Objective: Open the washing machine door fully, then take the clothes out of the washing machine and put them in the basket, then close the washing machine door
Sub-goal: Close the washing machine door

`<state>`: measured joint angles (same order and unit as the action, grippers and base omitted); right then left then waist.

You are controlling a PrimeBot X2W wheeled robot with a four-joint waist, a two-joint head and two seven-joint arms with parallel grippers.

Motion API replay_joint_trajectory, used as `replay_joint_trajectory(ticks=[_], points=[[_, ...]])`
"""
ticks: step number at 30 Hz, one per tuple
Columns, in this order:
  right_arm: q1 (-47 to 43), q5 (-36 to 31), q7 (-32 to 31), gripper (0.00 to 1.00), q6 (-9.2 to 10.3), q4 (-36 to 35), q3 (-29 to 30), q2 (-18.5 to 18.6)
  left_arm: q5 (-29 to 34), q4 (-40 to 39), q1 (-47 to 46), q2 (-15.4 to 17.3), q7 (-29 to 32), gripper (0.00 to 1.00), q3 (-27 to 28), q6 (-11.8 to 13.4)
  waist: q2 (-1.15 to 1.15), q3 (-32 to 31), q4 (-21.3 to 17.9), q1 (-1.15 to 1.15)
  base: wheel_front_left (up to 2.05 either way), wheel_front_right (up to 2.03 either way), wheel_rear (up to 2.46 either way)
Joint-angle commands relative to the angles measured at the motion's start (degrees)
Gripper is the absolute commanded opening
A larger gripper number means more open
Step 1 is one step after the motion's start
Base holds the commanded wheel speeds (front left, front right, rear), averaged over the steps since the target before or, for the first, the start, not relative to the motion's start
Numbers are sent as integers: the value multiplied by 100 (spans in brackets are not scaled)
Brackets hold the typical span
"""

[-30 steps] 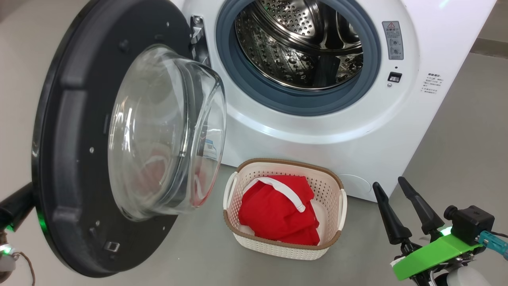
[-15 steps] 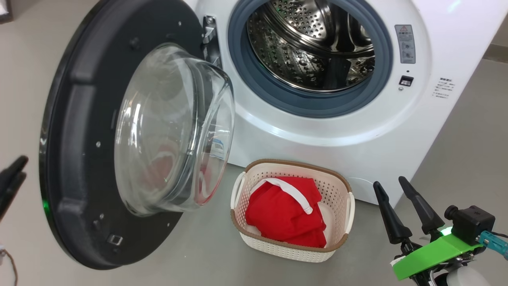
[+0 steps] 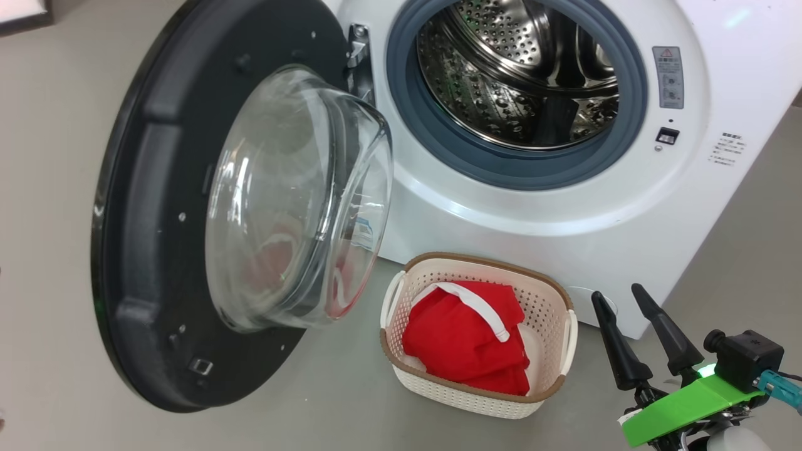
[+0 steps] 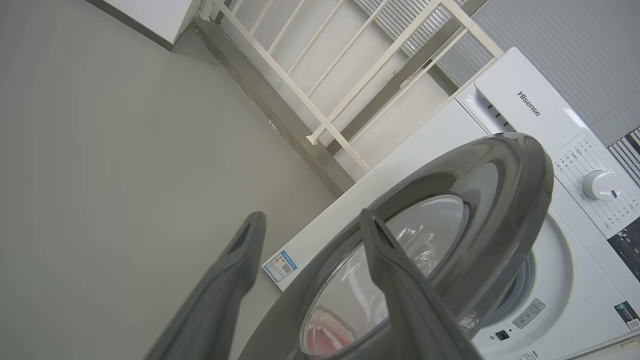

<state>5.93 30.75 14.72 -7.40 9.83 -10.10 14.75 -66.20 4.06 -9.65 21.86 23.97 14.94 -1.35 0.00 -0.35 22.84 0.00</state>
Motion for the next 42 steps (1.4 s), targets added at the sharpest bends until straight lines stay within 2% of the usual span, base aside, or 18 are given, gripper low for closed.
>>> replay_joint_trajectory(ticks=[1,16,21,26,33,42], points=[[21,-61,28,100,-9,-157,-78,61,107,-226,-88,185,-162,100,234,-75,0,-16,61,0,0,0,0],[10,-71,28,100,-9,-181,-85,109,1753,-618,782,-214,-1699,100,-303,-284,0,-27,300,0,0,0,0],[21,-72,28,100,-9,-186,-110,118,2271,-513,997,-353,-2189,100,-524,-275,0,-31,321,0,0,0,0],[12,-65,28,100,-9,-192,-116,140,2729,-454,1180,-532,-2658,100,-700,-141,0,-41,327,0,0,0,0],[14,-51,28,100,-9,-171,-146,143,2994,-306,1368,-813,-3144,100,-851,-28,0,-60,300,0,0,0,0],[32,-42,28,100,-9,-147,-169,163,3066,-239,1393,-896,-3266,100,-955,12,0,-80,291,0,0,0,0]])
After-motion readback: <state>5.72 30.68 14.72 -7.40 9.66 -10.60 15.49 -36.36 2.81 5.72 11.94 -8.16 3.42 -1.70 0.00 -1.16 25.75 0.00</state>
